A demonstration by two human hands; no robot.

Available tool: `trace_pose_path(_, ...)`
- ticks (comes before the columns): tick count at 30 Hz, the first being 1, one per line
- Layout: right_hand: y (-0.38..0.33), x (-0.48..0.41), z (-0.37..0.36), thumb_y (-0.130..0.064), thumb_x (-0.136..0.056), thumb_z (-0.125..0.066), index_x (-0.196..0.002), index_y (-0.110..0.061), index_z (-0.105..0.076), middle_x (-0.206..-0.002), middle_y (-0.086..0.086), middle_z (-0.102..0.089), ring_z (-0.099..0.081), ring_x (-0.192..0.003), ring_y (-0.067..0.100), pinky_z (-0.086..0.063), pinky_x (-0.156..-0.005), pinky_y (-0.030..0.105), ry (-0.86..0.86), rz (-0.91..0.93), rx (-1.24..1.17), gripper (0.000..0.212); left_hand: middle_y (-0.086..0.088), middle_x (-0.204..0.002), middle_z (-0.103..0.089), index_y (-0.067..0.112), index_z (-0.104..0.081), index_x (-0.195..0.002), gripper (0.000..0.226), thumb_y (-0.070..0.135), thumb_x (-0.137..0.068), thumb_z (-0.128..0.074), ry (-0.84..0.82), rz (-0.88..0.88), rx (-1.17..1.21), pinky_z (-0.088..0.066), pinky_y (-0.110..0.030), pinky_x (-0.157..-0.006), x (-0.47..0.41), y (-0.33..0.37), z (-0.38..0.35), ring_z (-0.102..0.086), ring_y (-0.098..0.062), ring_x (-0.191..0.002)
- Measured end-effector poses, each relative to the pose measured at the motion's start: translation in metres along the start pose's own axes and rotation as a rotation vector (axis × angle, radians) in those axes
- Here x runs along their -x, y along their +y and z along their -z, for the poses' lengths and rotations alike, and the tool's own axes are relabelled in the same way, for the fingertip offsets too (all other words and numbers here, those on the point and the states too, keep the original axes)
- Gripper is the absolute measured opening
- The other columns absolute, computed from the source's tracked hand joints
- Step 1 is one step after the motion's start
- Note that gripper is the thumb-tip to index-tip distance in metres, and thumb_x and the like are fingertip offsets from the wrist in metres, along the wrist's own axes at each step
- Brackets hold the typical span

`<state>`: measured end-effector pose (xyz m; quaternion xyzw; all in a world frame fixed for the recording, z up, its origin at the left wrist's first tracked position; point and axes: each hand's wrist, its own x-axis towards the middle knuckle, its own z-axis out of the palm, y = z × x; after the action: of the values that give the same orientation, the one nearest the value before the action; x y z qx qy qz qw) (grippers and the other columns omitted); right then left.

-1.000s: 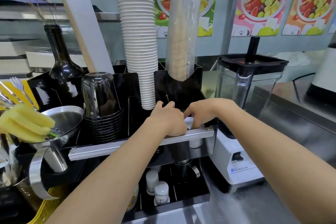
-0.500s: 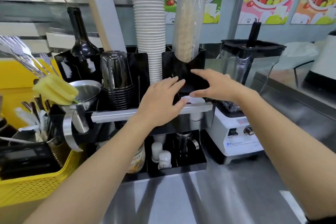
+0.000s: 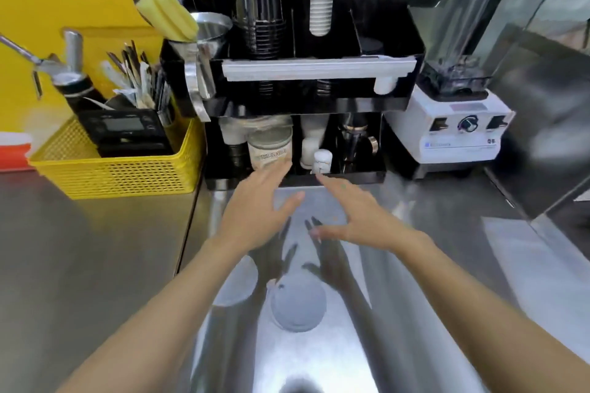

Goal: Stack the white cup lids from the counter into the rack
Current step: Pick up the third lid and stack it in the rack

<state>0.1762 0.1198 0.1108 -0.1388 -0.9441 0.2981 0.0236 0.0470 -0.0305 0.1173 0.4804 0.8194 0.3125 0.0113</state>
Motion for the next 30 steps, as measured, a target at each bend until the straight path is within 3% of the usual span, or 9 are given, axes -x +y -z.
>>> trace_pose_path(6,-0.003,0.036,-0.086,-0.062,-0.066,-0.065,-0.144,-0.029,-0.006,-0.154,-0.003,-0.018,-0.017,-0.137,0.014,-0.016,-0.110,0.035,-0.204,-0.008,0.031,0.103,-0.001,-0.145,-0.042,0.021,-0.034,-0.137,0.059,0.047,-0.086,-0.050,-0.155,0.119,0.034,-0.028,-0.036,-0.110,0.073,-0.023,-0.036,-0.036,-0.018,-0.132)
trace_pose_path(11,-0.001,0.055,-0.125,-0.056,-0.066,-0.065,-0.143,-0.022,-0.015,-0.150,0.001,-0.028,-0.027,-0.132,0.019,-0.024,-0.106,0.035,-0.171,-0.011,0.105,0.097,0.003,-0.136,-0.051,0.024,-0.040,-0.132,0.052,0.046,-0.086,-0.050,-0.205,0.165,0.096,-0.027,-0.024,-0.100,0.116,-0.030,-0.056,-0.044,-0.017,-0.124)
trace_pose_path(15,0.002,0.060,-0.132,-0.052,-0.070,-0.062,-0.141,-0.016,-0.023,-0.145,0.006,-0.034,-0.031,-0.129,0.023,-0.026,-0.105,0.034,-0.097,-0.031,0.075,0.088,0.007,-0.138,-0.047,0.026,-0.034,-0.135,0.057,0.047,-0.085,-0.050,-0.248,0.152,0.075,-0.012,-0.024,-0.109,0.134,-0.030,-0.067,-0.037,-0.014,-0.128)
trace_pose_path(17,0.002,0.061,-0.130,-0.054,-0.069,-0.061,-0.141,-0.015,-0.024,-0.144,0.006,-0.036,-0.032,-0.128,0.023,-0.028,-0.107,0.035,-0.073,-0.029,0.055,0.090,0.008,-0.138,-0.046,0.026,-0.034,-0.135,0.057,0.046,-0.085,-0.051,-0.240,0.128,0.086,-0.007,-0.021,-0.108,0.136,-0.030,-0.069,-0.035,-0.012,-0.128)
trace_pose_path(21,-0.005,0.054,-0.107,-0.061,-0.065,-0.054,-0.140,-0.016,-0.026,-0.144,0.003,-0.036,-0.030,-0.130,0.020,-0.028,-0.108,0.033,0.030,-0.042,-0.005,0.091,0.009,-0.141,-0.042,0.028,-0.033,-0.135,0.057,0.046,-0.084,-0.052,-0.171,0.114,0.136,-0.017,-0.025,-0.107,0.120,-0.022,-0.061,-0.033,-0.012,-0.129)
trace_pose_path(23,-0.011,0.046,-0.086,-0.055,-0.067,-0.056,-0.136,-0.015,-0.030,-0.141,0.003,-0.038,-0.031,-0.129,0.019,-0.025,-0.104,0.026,0.107,-0.022,-0.039,0.085,0.009,-0.140,-0.043,0.028,-0.033,-0.135,0.057,0.045,-0.084,-0.052,-0.113,0.074,0.138,-0.020,-0.025,-0.107,0.101,-0.014,-0.051,-0.033,-0.013,-0.129)
trace_pose_path(25,-0.016,0.034,-0.060,-0.047,-0.068,-0.060,-0.133,-0.015,-0.035,-0.136,0.002,-0.042,-0.033,-0.125,0.017,-0.025,-0.099,0.022,0.187,0.018,-0.050,0.076,0.009,-0.140,-0.042,0.027,-0.033,-0.135,0.056,0.043,-0.084,-0.052,-0.045,0.012,0.136,-0.014,-0.017,-0.103,0.077,-0.003,-0.039,-0.031,-0.012,-0.129)
trace_pose_path(27,-0.022,0.022,-0.030,-0.044,-0.069,-0.062,-0.133,-0.015,-0.036,-0.136,-0.001,-0.044,-0.034,-0.125,0.014,-0.029,-0.102,0.027,0.243,0.043,-0.030,0.075,0.008,-0.140,-0.041,0.026,-0.033,-0.135,0.055,0.041,-0.086,-0.052,0.018,-0.045,0.123,-0.010,-0.012,-0.098,0.049,0.011,-0.024,-0.029,-0.010,-0.130)
trace_pose_path(30,-0.030,0.005,0.019,-0.046,-0.067,-0.060,-0.129,-0.014,-0.042,-0.128,-0.006,-0.046,-0.037,-0.119,0.009,-0.030,-0.101,0.028,0.368,0.096,0.013,0.072,0.005,-0.139,-0.042,0.023,-0.036,-0.134,0.052,0.039,-0.087,-0.051,0.107,-0.138,0.099,-0.014,-0.019,-0.105,0.004,0.033,0.000,-0.030,-0.012,-0.130)
